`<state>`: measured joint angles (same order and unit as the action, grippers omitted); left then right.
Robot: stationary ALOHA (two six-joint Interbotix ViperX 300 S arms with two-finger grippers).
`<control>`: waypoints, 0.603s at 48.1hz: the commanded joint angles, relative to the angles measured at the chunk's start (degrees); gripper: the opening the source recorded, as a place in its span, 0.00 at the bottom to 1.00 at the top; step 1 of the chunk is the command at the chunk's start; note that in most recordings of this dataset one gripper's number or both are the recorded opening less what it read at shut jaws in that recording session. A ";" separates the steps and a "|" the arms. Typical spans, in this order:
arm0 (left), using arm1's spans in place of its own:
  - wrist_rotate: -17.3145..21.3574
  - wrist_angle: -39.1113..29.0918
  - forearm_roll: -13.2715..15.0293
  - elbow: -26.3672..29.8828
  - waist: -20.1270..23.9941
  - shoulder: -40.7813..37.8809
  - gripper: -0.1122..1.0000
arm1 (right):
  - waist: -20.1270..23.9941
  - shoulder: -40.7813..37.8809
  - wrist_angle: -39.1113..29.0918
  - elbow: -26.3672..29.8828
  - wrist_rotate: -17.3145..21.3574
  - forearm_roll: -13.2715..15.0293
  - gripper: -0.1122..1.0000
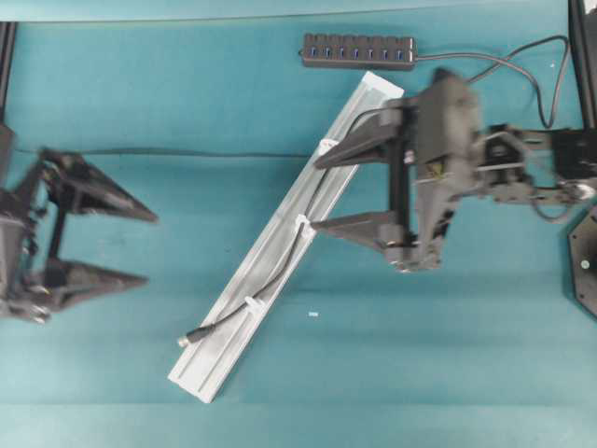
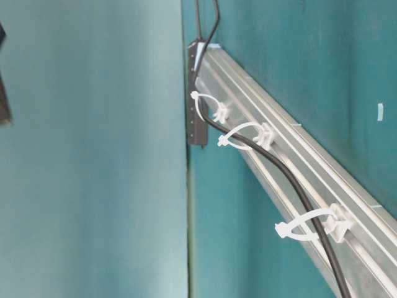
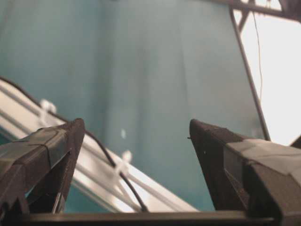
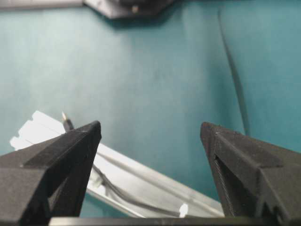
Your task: Pass the USB cable through three rings with both arms.
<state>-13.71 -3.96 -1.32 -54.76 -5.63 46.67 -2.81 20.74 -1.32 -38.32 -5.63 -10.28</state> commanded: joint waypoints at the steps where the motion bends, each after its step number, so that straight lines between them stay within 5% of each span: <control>1: 0.62 -0.53 -0.26 0.70 0.97 5.36 0.97 | 0.00 2.64 3.25 -1.41 1.76 -0.09 0.89; 12: 1.85 -3.43 -0.26 0.97 2.02 8.17 0.97 | 0.00 10.72 6.59 -8.09 5.54 -0.09 0.89; 29: 3.52 -3.16 -0.26 1.23 3.69 10.20 0.97 | -0.18 20.74 5.36 -14.33 5.98 -0.09 0.89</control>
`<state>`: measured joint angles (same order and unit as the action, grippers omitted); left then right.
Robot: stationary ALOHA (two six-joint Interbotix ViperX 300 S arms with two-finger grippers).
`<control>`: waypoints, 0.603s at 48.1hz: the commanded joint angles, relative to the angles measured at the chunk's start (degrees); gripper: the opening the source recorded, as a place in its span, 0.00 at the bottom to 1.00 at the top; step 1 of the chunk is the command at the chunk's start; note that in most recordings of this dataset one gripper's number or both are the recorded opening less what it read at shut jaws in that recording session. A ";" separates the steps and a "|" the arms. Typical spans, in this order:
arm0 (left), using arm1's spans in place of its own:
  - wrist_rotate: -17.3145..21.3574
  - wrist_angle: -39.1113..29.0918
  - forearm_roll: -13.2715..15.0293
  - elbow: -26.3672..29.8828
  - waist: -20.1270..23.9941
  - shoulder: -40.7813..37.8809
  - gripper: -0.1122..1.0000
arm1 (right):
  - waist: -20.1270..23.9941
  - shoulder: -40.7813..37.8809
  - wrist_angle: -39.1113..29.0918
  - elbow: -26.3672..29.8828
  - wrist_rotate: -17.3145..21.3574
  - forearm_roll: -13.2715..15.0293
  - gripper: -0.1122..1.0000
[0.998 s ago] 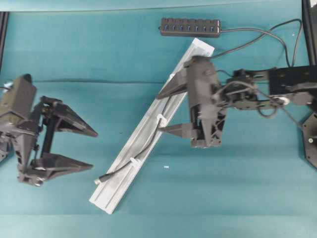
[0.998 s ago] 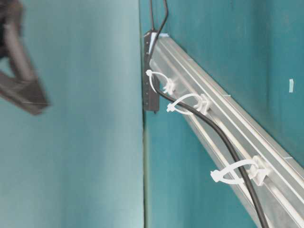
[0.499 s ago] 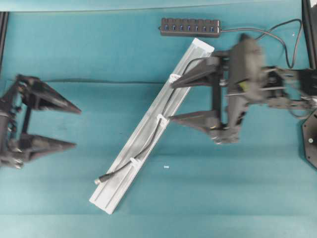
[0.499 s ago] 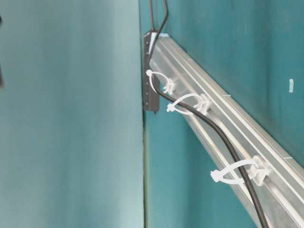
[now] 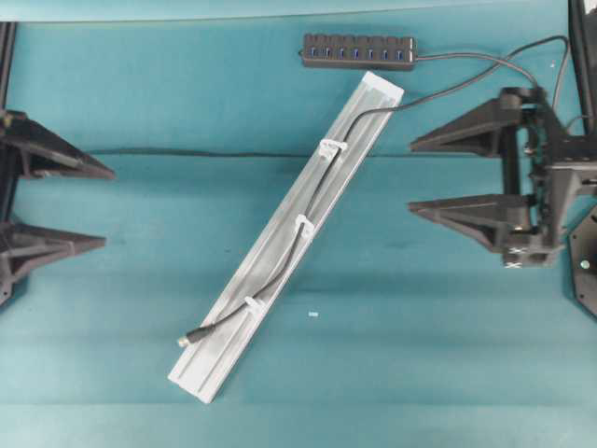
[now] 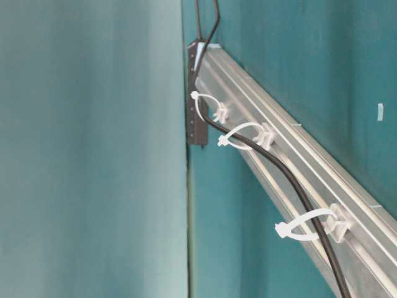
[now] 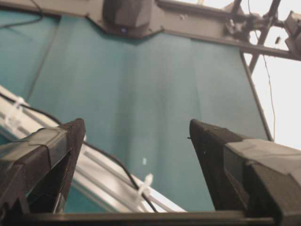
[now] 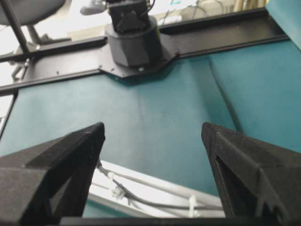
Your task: Pass the USB cable through three rings with both arms.
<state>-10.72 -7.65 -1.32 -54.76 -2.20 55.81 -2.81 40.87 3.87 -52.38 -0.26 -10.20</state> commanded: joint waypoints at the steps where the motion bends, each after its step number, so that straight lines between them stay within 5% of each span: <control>1: 0.79 0.53 -0.26 1.23 0.26 1.14 0.97 | -0.18 0.79 0.18 -0.53 0.62 -0.18 0.89; 29: 1.49 0.62 -0.26 1.67 0.26 2.72 0.97 | -0.53 4.57 0.18 -1.93 0.62 -0.18 0.89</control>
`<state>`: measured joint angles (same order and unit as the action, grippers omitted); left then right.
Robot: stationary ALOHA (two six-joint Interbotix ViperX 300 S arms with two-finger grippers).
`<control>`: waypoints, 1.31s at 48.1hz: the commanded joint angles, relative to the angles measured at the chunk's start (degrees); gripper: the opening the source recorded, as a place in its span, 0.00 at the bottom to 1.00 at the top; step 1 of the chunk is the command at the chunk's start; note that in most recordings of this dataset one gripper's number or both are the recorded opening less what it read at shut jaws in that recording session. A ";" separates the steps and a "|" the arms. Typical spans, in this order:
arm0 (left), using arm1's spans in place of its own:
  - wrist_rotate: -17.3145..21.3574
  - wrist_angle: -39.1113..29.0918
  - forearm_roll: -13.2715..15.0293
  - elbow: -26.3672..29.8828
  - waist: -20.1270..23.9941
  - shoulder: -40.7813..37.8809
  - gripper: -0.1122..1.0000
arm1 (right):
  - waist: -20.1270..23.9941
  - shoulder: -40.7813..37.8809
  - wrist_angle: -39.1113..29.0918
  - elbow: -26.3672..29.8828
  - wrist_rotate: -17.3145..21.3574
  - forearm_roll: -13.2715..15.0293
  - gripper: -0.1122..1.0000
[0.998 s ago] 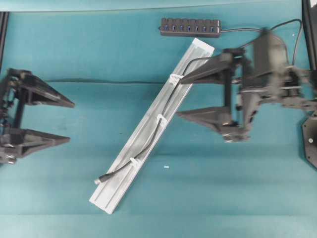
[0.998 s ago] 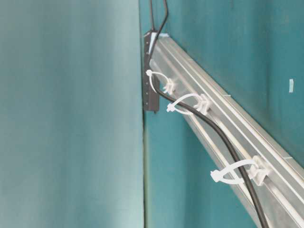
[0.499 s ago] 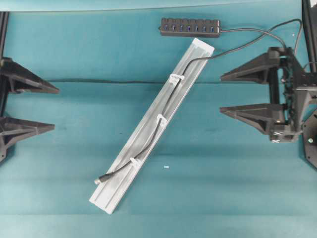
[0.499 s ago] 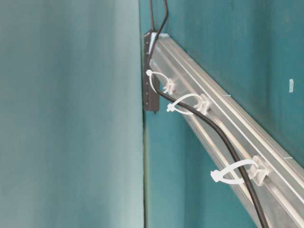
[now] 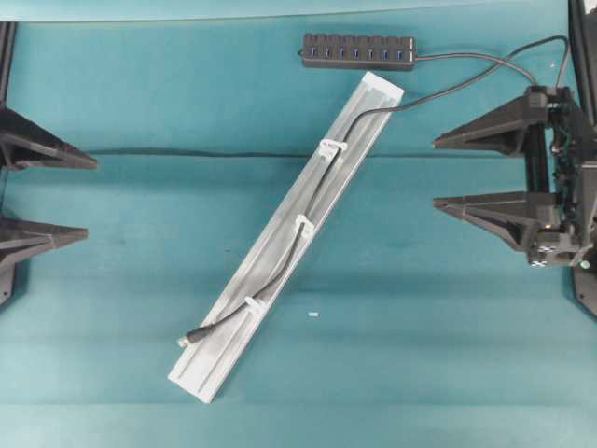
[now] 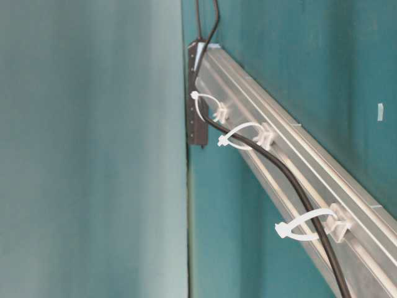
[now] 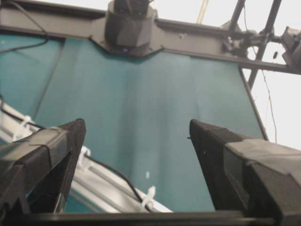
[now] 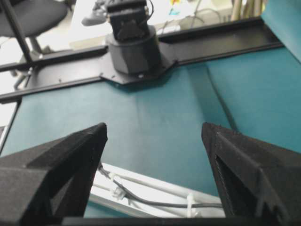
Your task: Pass the USB cable through three rings with both arms.
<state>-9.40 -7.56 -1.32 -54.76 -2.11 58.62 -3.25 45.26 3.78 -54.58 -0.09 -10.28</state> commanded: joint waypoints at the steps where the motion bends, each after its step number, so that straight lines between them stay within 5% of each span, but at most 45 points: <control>1: 0.18 0.44 -0.26 1.67 0.18 -0.09 0.97 | -0.09 0.26 0.26 0.18 0.44 0.00 0.89; 28: 3.69 0.70 -0.26 2.11 0.18 3.96 0.97 | -0.18 4.83 0.18 -2.29 0.62 -0.09 0.89; 63: 3.16 2.46 -0.26 1.93 -0.26 3.60 0.97 | -0.97 10.11 -5.10 -2.72 0.62 -0.09 0.89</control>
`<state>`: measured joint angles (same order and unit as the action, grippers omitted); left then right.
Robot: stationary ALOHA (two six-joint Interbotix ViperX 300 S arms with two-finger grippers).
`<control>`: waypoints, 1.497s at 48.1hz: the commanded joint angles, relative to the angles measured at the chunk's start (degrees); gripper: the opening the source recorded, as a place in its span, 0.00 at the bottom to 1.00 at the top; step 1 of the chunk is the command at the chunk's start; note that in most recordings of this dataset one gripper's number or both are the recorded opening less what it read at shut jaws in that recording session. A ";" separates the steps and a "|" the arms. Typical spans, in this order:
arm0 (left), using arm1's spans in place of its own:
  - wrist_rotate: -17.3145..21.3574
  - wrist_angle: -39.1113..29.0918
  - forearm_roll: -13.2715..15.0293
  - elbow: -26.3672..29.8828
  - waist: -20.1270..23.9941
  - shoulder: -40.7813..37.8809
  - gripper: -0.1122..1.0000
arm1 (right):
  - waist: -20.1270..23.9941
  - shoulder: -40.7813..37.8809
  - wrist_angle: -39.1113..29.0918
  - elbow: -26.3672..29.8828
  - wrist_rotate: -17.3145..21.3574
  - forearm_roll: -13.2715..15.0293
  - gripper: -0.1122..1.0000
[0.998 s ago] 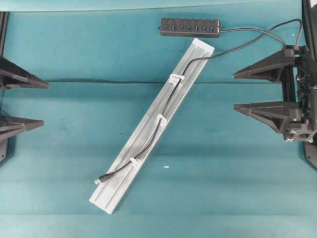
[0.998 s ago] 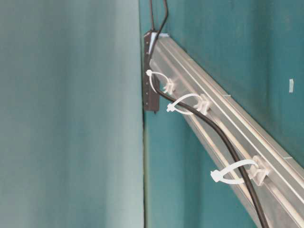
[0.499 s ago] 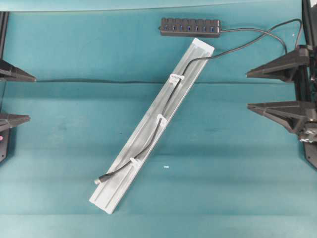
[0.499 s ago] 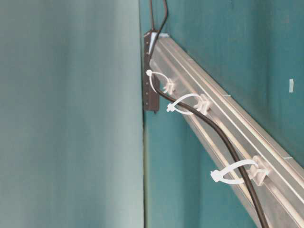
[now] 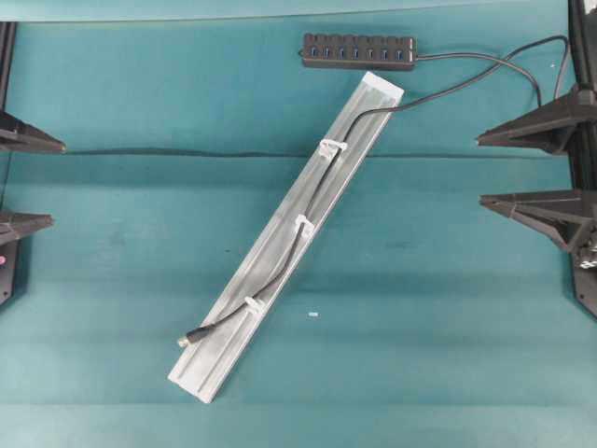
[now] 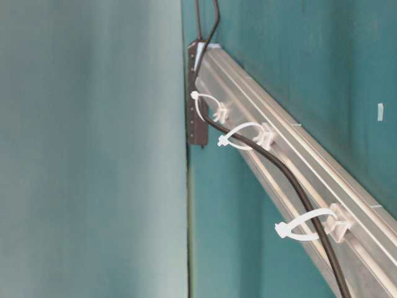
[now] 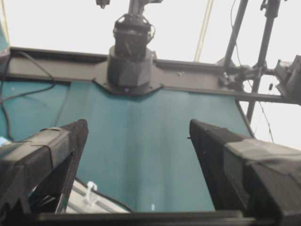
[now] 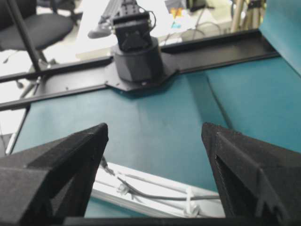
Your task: Pass the USB cable through three rings with both arms.
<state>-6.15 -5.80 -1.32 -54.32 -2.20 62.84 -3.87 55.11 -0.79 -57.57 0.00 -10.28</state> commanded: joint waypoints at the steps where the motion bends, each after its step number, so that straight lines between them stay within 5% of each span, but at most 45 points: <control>1: -0.09 0.79 -0.26 1.49 -0.18 -0.62 0.97 | -0.53 0.35 -0.88 0.26 0.44 -0.09 0.89; 19: 0.09 0.62 -0.26 1.23 -0.18 -0.35 0.97 | -1.49 2.29 -4.92 -0.97 -0.09 0.09 0.89; 43: 0.18 0.00 -0.26 1.23 0.18 0.70 0.97 | -1.85 12.22 1.93 -4.22 -2.90 1.49 0.89; 72: 0.18 -0.09 -0.26 1.05 -0.70 2.81 0.97 | 0.88 2.20 6.33 -6.50 -1.85 1.85 0.89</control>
<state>-6.06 -6.15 -1.32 -54.32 -2.72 65.13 -3.43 57.92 3.60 -64.25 -1.41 -8.79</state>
